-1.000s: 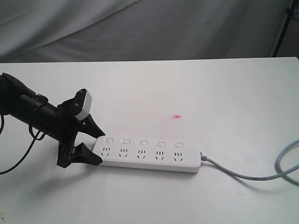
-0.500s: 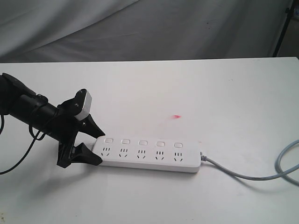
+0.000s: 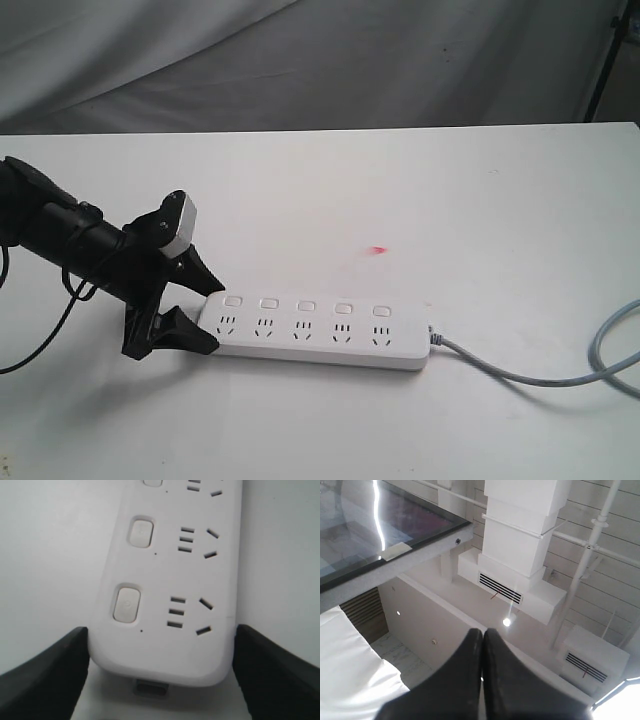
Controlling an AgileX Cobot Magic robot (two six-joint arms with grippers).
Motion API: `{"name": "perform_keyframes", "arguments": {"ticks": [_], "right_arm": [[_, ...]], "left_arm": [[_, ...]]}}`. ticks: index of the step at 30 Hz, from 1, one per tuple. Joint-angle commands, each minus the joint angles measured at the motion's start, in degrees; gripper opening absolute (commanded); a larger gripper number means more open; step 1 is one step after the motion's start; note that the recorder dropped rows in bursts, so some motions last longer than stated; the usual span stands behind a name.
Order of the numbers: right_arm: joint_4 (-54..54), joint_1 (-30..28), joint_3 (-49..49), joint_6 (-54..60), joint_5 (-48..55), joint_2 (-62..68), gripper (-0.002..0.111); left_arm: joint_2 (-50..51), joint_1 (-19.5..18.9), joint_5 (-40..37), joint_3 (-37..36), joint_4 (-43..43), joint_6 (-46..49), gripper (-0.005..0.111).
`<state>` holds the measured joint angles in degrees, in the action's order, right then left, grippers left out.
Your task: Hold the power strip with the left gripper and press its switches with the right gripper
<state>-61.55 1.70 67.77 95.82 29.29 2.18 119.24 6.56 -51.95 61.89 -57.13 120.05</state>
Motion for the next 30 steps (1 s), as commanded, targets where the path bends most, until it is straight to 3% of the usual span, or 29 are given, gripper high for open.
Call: {"name": "perform_keyframes", "arguments": {"ticks": [1, 12, 19, 24, 30], "right_arm": [[-0.44, -0.48, -0.34, -0.29, -0.34, -0.01, 0.0], [11.98, -0.48, -9.06, -0.29, -3.97, 0.75, 0.0], [14.38, -0.48, -28.41, -0.29, -14.99, 0.75, 0.0], [15.16, -0.48, -43.39, -0.29, -15.12, 0.75, 0.0], [14.81, -0.48, -54.79, -0.29, -15.12, 0.75, 0.0]], "left_arm": [[1.49, 0.4, 3.1, -0.28, 1.89, -0.14, 0.056], [1.49, 0.4, 3.1, -0.28, 1.89, -0.14, 0.056], [1.49, 0.4, 3.1, -0.28, 1.89, -0.14, 0.056], [1.49, 0.4, 3.1, -0.28, 1.89, -0.14, 0.056], [1.49, 0.4, 3.1, -0.28, 1.89, -0.14, 0.056]]}}
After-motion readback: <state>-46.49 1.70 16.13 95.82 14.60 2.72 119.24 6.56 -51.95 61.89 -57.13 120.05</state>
